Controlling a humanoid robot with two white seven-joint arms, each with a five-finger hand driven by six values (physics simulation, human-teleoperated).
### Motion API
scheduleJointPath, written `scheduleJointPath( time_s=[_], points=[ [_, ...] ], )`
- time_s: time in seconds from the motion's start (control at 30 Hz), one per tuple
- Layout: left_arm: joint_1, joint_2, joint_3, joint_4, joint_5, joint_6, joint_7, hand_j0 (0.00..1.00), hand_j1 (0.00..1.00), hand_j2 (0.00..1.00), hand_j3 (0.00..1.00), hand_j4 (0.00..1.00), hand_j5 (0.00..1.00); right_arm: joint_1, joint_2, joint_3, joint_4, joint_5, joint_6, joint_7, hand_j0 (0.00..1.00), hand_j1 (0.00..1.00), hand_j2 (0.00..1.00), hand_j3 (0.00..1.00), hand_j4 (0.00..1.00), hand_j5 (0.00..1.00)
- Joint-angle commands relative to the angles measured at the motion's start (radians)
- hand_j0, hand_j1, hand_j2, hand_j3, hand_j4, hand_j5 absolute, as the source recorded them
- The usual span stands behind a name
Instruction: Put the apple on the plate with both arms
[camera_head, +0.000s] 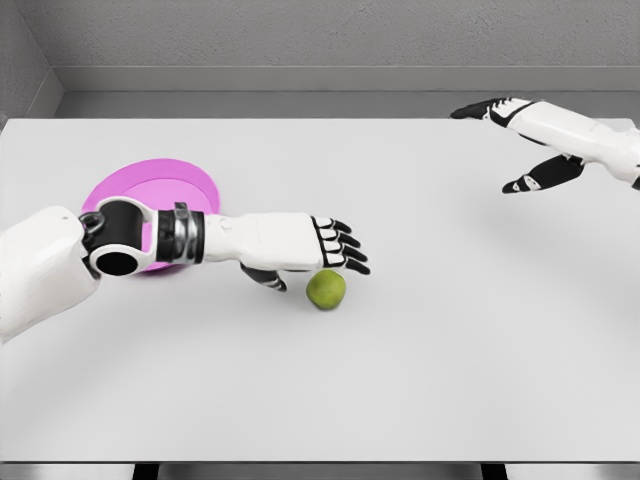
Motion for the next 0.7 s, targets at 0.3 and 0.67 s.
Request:
scheduleJointPath(
  time_s=[0.3, 0.67],
  points=[
    [-0.029, -0.016, -0.061, 0.001, -0.009, 0.001, -0.032, 1.00, 1.00, 1.00, 1.00, 1.00, 1.00, 0.002, -0.026, 0.000, -0.005, -0.007, 0.003, -0.001, 1.00, 1.00, 1.00, 1.00, 1.00, 1.00],
    [-0.071, -0.079, -0.079, -0.002, -0.037, 0.001, -0.114, 1.00, 1.00, 1.00, 1.00, 1.00, 1.00, 0.003, -0.045, -0.002, -0.025, -0.007, 0.003, -0.001, 1.00, 1.00, 1.00, 1.00, 1.00, 1.00]
  ],
)
